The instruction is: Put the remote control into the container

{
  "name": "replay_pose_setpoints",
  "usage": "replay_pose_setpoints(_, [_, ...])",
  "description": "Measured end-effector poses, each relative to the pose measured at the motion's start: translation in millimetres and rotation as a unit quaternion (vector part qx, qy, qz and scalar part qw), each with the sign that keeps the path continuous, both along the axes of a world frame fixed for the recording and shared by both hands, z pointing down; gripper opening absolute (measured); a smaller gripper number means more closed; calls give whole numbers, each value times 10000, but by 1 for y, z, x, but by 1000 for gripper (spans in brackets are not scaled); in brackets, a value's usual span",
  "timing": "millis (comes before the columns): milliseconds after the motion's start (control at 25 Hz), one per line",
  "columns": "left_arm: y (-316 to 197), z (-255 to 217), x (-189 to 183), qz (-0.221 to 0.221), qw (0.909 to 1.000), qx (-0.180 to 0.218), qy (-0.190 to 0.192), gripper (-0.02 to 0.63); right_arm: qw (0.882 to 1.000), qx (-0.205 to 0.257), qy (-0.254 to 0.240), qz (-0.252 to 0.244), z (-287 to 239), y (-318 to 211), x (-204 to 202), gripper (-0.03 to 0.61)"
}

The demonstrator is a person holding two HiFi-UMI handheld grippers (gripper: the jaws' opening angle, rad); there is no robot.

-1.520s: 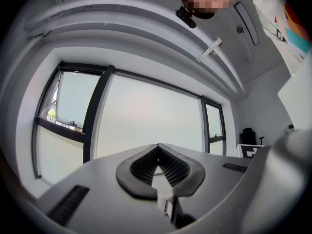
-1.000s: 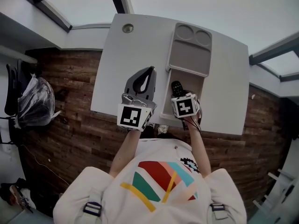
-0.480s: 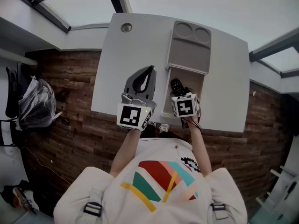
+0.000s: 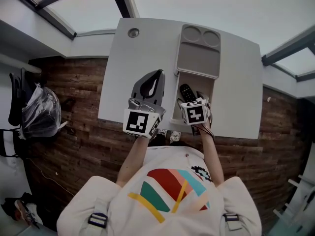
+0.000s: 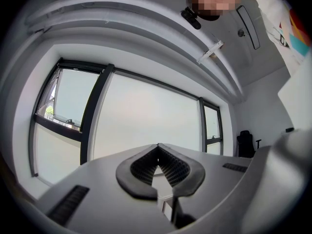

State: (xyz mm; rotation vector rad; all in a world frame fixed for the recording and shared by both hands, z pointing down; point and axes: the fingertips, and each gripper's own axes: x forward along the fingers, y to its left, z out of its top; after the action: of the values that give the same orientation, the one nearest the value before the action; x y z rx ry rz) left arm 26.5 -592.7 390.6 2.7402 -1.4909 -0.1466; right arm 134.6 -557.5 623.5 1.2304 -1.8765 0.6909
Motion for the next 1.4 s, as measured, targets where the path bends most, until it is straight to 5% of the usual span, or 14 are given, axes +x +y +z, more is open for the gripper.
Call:
replay_pose_setpoints(400, [3, -17, 2, 36, 9997, 218, -45, 7, 9949, 935, -325, 211, -78, -20, 14, 371])
replay_pose_setpoints(440, [3, -21, 3, 51, 9996, 264, -59, 8, 9926, 1142, -285, 304, -92, -23, 19, 318])
replay_pose_setpoints(520, [4, -28, 4, 65, 9993, 355, -63, 8, 9844, 1649, -172, 582, -123, -28, 32, 72])
replay_pose_setpoints(560, [4, -32, 4, 64, 9992, 395, -54, 8, 9791, 1907, -185, 689, -139, -30, 37, 0])
replay_pose_setpoints(800, [5, -71, 3, 14, 9977, 684, 23, 8, 9366, 3303, -777, 881, -242, -27, 46, 0])
replay_pose_setpoints(1080, [19, -141, 16, 164, 9919, 1258, 114, 8, 8571, 5011, -946, 724, -371, 12, 47, 0])
replay_pose_setpoints(1400, [36, -179, 21, 232, 9868, 1603, -9, 8, 8159, 5610, -1247, 639, -424, 53, 52, 0])
